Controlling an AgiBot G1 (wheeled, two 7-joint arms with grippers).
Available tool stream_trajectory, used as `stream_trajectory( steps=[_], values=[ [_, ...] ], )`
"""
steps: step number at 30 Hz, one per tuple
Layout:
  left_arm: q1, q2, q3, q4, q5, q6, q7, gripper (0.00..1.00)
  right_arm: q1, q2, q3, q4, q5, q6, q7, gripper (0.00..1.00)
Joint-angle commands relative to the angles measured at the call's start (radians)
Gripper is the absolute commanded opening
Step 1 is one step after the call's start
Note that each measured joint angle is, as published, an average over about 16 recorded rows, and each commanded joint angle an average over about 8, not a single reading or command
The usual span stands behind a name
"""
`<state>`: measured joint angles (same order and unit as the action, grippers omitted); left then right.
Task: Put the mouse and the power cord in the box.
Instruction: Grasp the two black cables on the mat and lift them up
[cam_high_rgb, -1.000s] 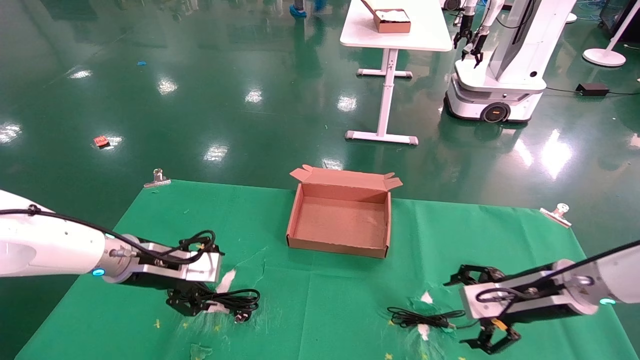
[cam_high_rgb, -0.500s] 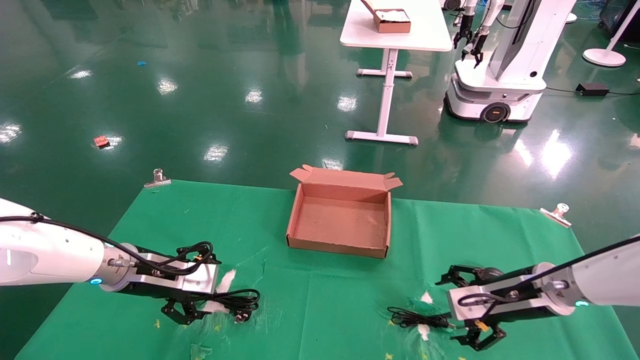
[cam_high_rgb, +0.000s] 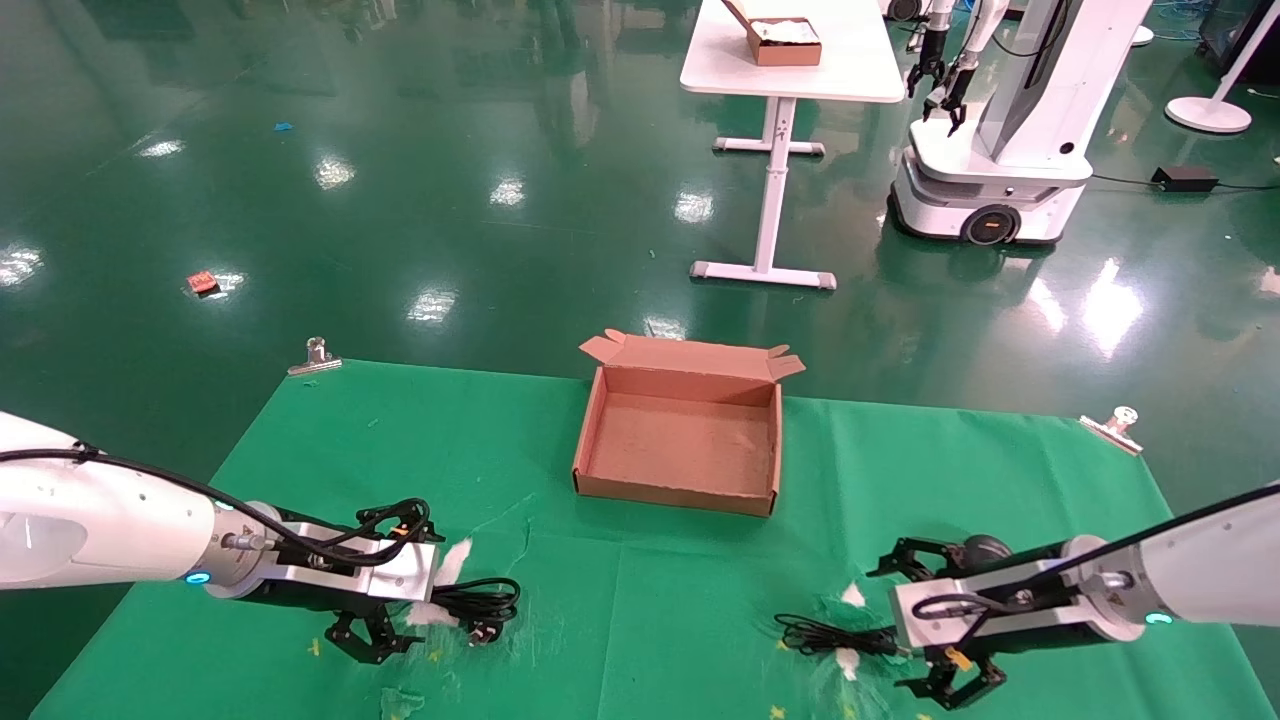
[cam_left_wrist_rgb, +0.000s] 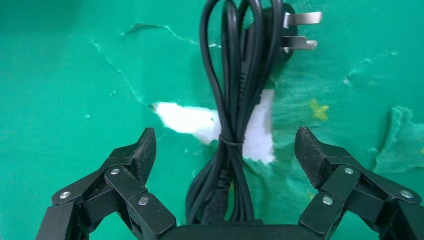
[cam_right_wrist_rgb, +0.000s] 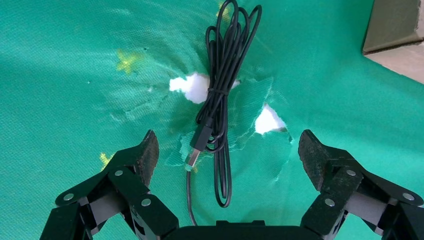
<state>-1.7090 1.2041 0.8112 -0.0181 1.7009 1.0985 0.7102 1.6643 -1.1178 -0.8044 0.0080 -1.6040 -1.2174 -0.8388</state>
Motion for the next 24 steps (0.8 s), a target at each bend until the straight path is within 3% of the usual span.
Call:
stream_trajectory(
  steps=[1,4,5,6,24],
  values=[
    [0.003,0.001,-0.004,0.003,-0.005,-0.006,0.002,0.55,-0.001,0.000,0.001,-0.002,0.002,0.001,-0.002,0.59],
    [0.006,0.001,-0.009,0.007,-0.013,-0.011,0.003,0.17,-0.002,-0.001,0.001,-0.004,0.001,0.003,-0.005,0.21],
    [0.006,0.001,-0.010,0.007,-0.014,-0.012,0.004,0.08,-0.002,-0.002,0.001,-0.005,0.001,0.004,-0.006,0.08],
    [0.007,0.001,-0.011,0.008,-0.015,-0.013,0.004,0.02,-0.002,-0.002,0.000,-0.006,0.001,0.004,-0.006,0.02],
    [0.007,0.000,-0.010,0.006,-0.015,-0.012,0.003,0.00,-0.003,-0.001,0.000,-0.004,0.000,0.003,-0.005,0.00]
  ],
)
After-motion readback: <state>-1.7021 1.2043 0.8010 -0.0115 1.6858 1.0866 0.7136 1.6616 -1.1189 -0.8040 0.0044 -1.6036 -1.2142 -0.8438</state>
